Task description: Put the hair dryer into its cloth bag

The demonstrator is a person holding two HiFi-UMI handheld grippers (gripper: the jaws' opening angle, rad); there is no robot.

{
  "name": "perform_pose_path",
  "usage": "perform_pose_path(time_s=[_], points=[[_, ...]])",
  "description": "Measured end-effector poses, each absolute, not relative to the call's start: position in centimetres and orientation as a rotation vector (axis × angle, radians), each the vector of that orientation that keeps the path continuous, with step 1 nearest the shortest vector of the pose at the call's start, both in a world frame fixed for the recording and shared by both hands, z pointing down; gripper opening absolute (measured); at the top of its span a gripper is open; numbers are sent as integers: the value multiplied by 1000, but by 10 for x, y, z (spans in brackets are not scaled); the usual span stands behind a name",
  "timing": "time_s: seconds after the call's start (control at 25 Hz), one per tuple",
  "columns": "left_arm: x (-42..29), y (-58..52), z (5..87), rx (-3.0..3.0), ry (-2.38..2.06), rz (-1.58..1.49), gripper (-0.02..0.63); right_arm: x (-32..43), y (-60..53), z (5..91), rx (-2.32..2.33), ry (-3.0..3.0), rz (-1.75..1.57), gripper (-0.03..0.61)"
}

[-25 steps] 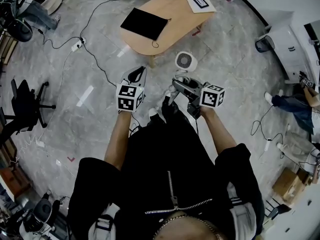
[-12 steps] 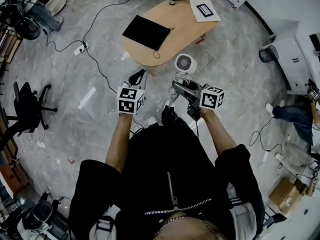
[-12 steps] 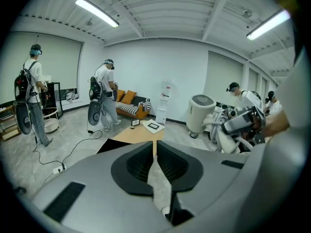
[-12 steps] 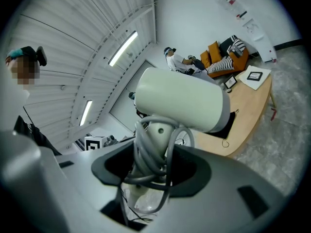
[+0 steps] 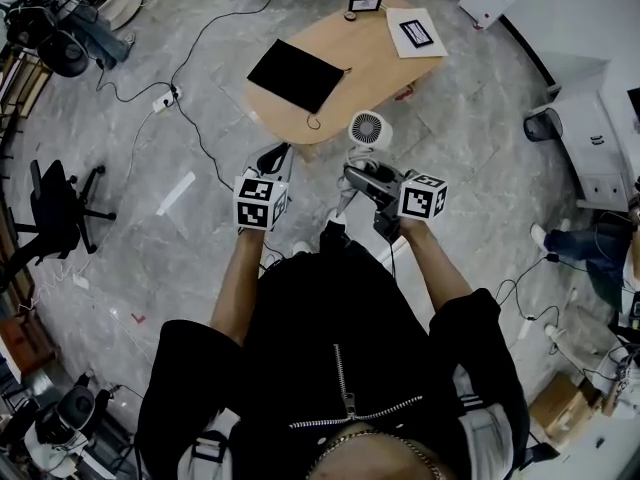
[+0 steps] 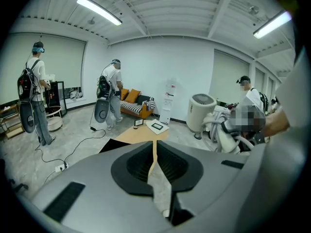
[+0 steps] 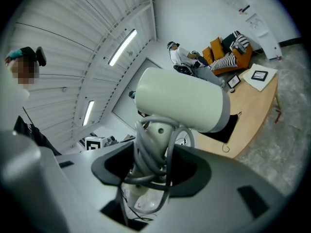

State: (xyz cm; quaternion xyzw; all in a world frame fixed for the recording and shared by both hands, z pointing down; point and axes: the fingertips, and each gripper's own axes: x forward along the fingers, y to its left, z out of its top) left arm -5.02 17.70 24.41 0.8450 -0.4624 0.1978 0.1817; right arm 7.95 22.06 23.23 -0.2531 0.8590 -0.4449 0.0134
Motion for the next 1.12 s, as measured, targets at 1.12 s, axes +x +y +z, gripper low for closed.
perform_pose_path(time_s=[1.12], points=[[-53, 112, 273, 2320, -1281, 570, 35, 72, 154, 253, -764, 2673, -1476, 221]])
